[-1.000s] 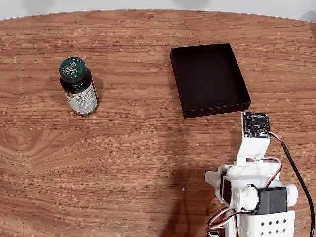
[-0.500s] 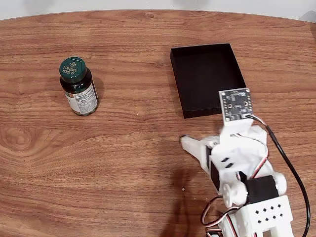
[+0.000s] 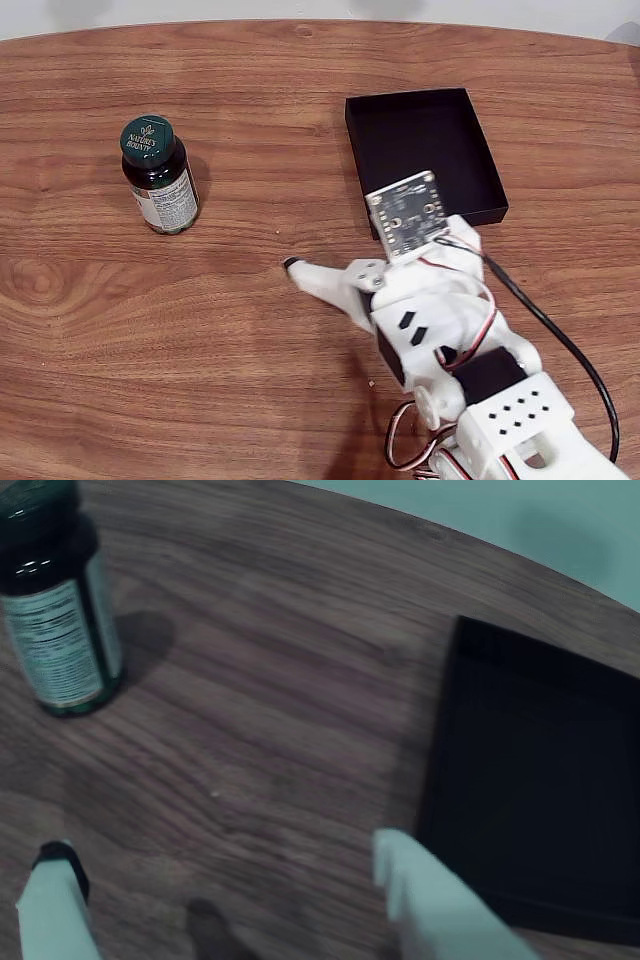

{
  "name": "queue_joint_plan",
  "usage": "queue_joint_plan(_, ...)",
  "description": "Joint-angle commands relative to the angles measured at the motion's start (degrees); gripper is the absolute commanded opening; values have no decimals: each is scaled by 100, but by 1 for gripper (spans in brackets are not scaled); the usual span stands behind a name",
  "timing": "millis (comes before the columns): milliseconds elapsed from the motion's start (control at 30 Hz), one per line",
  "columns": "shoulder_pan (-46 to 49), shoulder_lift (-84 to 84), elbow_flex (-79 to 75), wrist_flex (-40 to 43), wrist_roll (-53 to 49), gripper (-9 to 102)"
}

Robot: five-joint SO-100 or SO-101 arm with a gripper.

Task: Pick up the pill bottle and place it in the black box.

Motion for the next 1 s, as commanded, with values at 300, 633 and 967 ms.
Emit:
queue_joint_plan(300,-853,-2566,-422,-3103,-237,40)
queue_joint_plan(633,-835,-4553,-1793,-3876,-422,46)
queue_joint_plan(967,-1072,-6117,-3085,-4333,-536,46)
